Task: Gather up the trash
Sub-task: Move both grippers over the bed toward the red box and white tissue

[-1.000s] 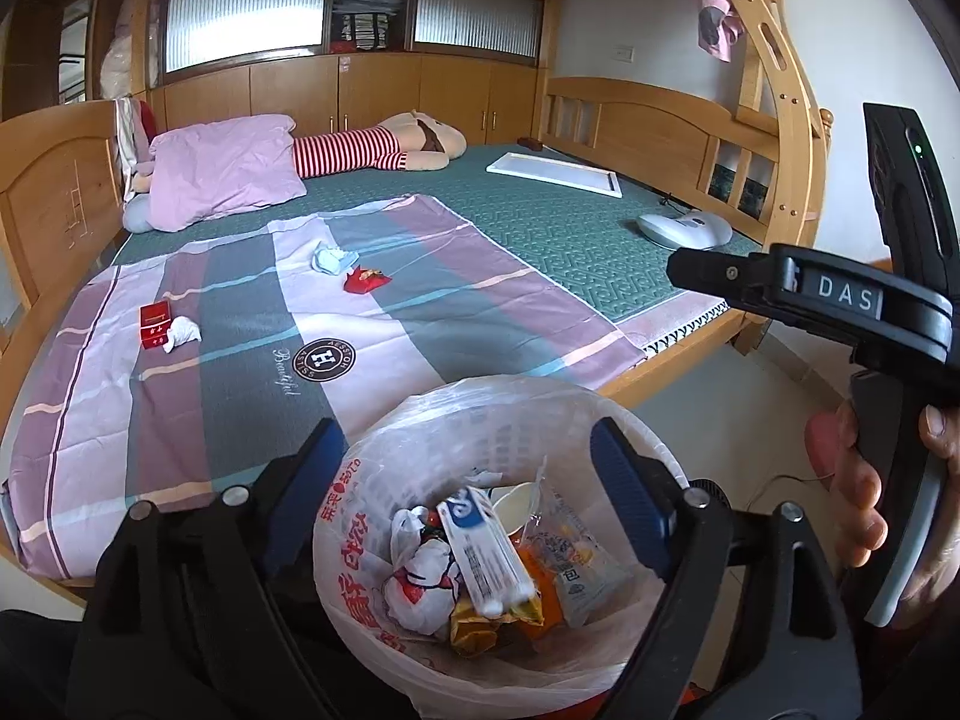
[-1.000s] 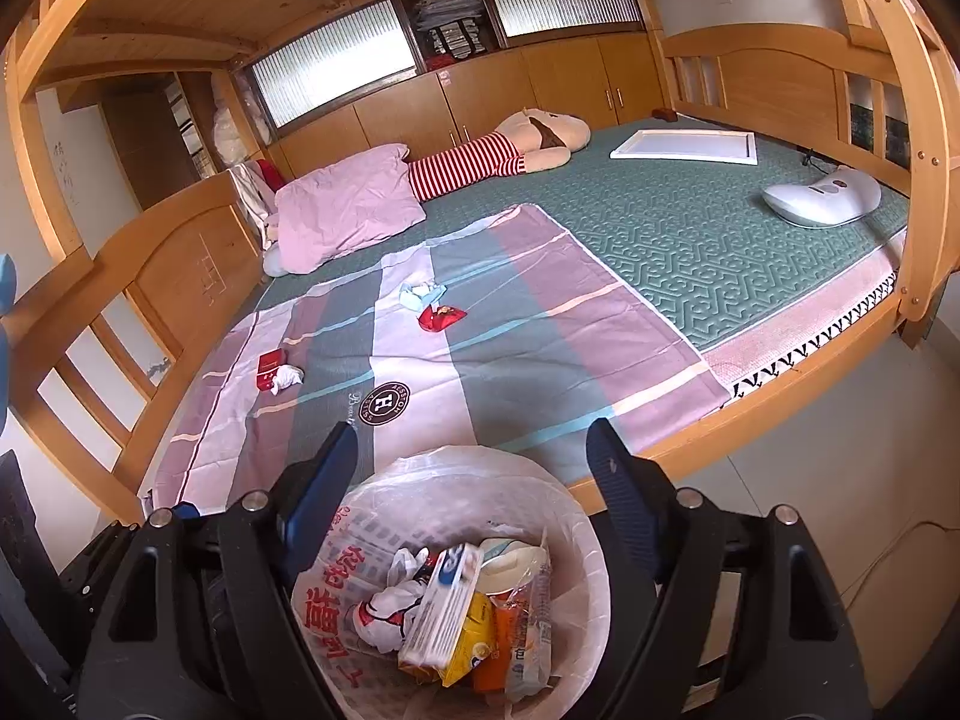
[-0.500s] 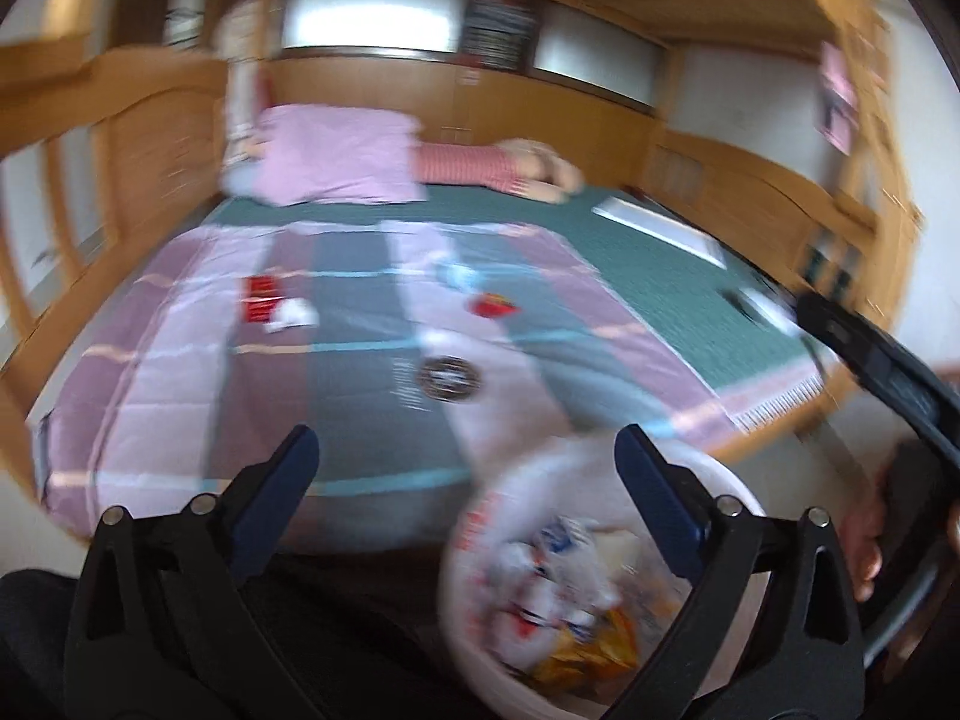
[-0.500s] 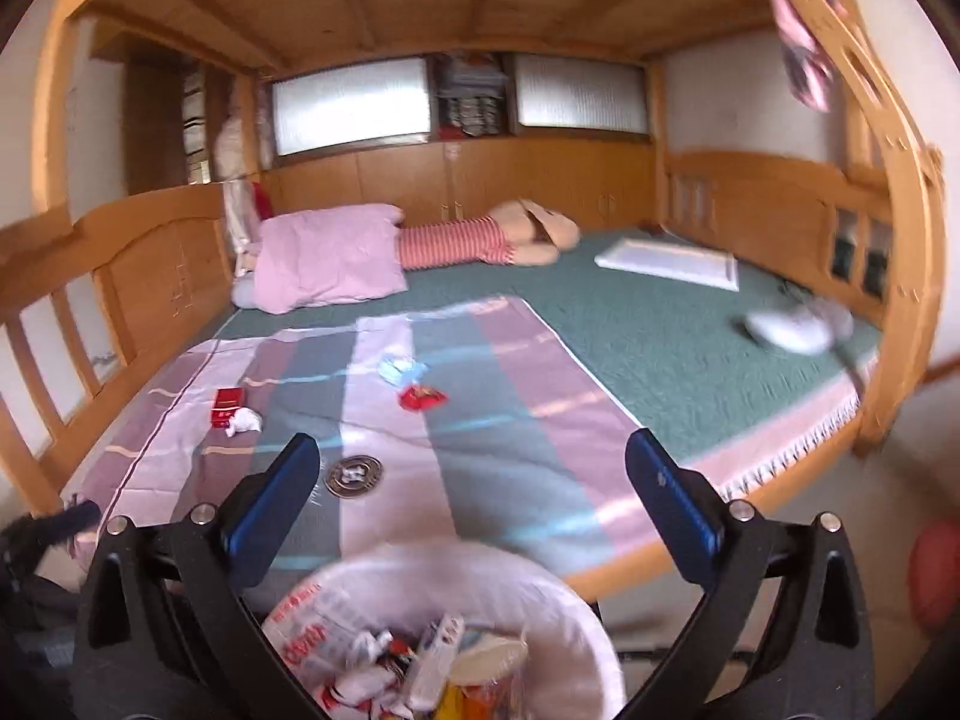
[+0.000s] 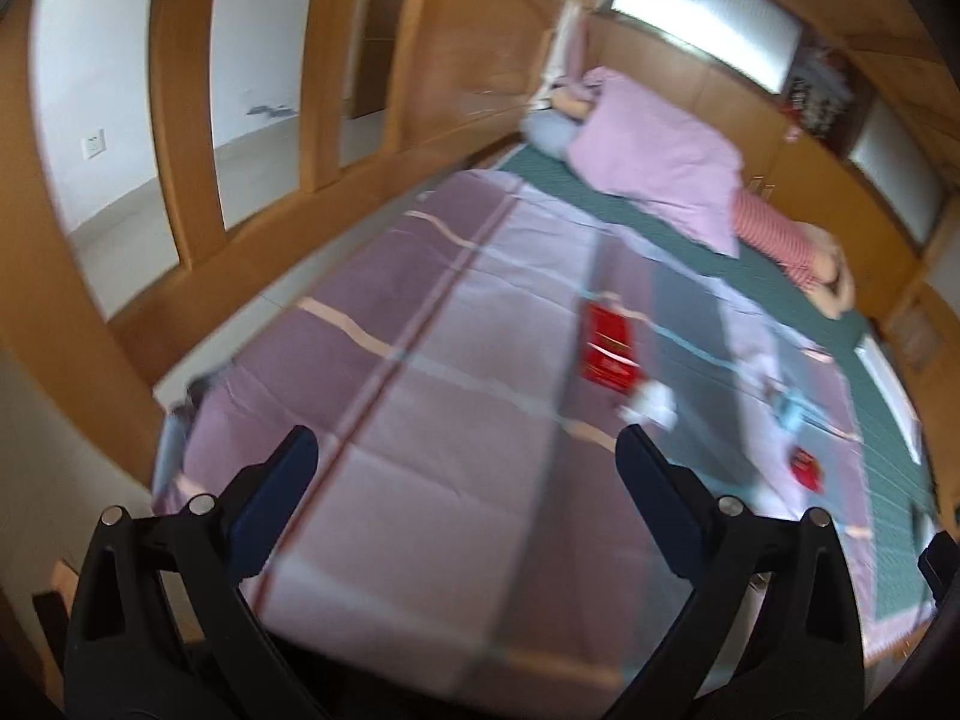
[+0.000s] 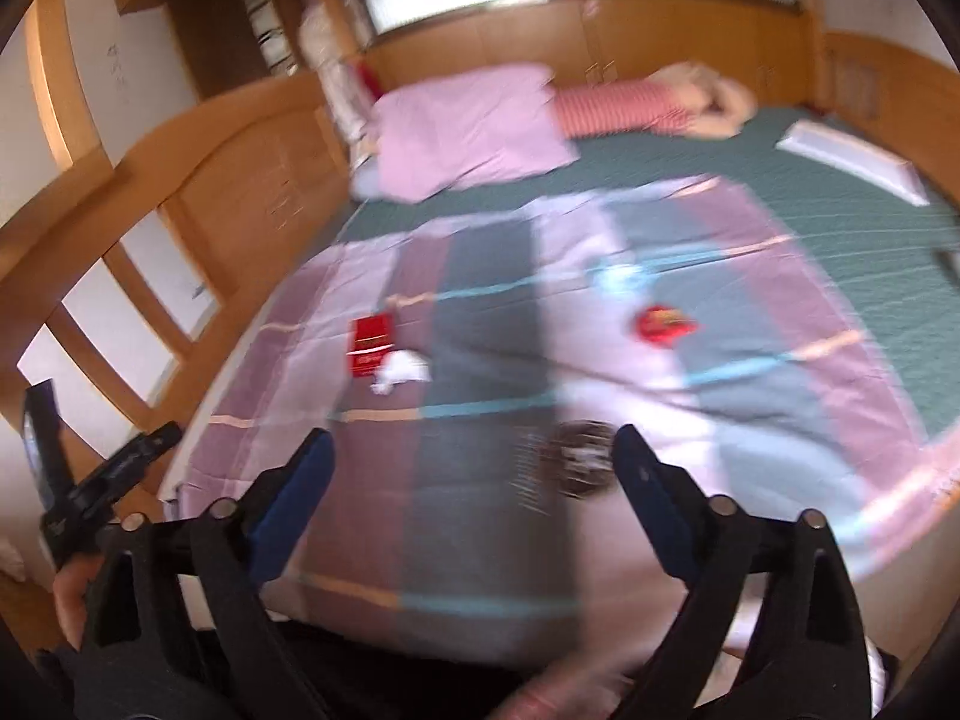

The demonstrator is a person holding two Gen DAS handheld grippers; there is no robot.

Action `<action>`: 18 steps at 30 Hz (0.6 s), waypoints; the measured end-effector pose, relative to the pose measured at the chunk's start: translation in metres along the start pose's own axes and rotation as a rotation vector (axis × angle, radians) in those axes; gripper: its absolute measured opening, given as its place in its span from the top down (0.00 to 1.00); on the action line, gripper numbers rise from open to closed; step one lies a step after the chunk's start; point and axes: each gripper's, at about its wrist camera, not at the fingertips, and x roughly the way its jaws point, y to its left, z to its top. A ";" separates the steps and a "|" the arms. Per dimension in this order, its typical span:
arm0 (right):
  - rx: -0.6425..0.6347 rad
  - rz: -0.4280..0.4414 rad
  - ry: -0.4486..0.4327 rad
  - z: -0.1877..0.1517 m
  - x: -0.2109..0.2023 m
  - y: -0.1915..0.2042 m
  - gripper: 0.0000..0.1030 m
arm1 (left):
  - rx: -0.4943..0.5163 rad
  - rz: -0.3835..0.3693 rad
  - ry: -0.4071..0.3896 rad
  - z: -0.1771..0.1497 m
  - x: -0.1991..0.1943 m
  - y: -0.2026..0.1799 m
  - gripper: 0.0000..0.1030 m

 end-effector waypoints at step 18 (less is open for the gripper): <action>-0.141 -0.124 0.368 0.052 0.354 0.115 0.46 | -0.495 -0.084 0.240 -0.006 0.061 0.125 0.04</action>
